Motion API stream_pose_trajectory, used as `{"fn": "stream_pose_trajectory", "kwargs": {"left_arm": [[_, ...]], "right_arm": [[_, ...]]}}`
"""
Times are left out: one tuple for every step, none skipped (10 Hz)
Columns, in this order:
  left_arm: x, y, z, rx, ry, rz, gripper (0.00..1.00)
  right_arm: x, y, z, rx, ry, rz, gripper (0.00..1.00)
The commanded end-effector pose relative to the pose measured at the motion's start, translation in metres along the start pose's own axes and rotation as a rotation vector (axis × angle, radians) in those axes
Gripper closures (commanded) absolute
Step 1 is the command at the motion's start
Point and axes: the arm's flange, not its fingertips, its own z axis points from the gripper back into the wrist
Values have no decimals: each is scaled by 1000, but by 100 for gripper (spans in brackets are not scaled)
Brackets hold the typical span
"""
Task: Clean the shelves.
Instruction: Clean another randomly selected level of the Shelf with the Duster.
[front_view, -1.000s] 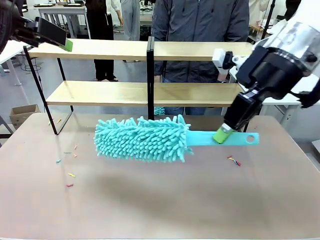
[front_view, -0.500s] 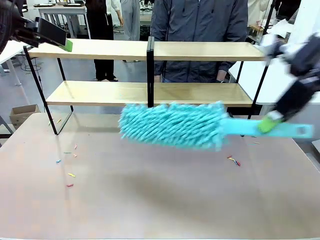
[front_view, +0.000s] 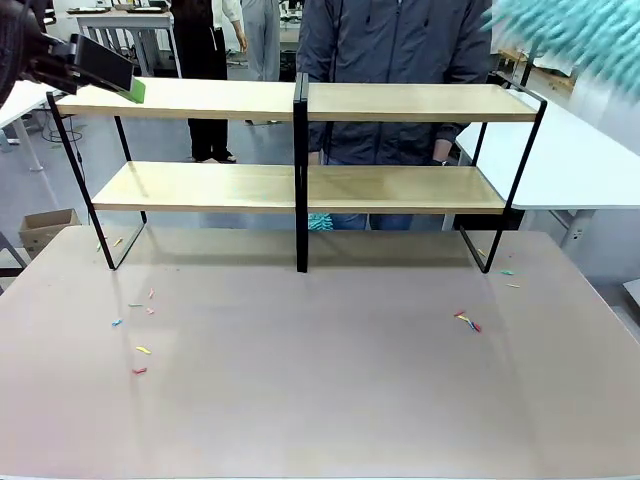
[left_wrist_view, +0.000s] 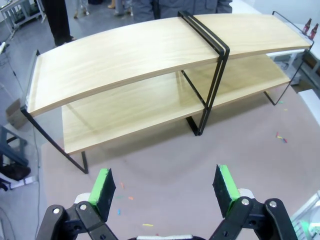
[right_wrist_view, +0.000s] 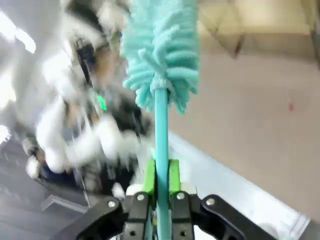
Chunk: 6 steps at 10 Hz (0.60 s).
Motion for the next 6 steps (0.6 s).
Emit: {"fn": "stream_pose_trajectory", "kwargs": {"left_arm": [[0, 2, -1, -3, -5, 3, 0], [0, 2, -1, -3, -5, 3, 0], [0, 2, -1, -3, -5, 3, 0], [0, 2, -1, -3, -5, 3, 0], [0, 2, -1, -3, -5, 3, 0], [0, 2, -1, -3, -5, 3, 0]], "right_arm": [[24, -13, 19, 89, -299, 191, 87], [25, -23, 29, 98, -362, 271, 87], [29, -35, 21, 135, -302, 260, 87], [18, -14, 45, 56, -303, 95, 87], [18, -14, 45, 56, -303, 95, 87], [18, -14, 45, 56, -303, 95, 87]]}}
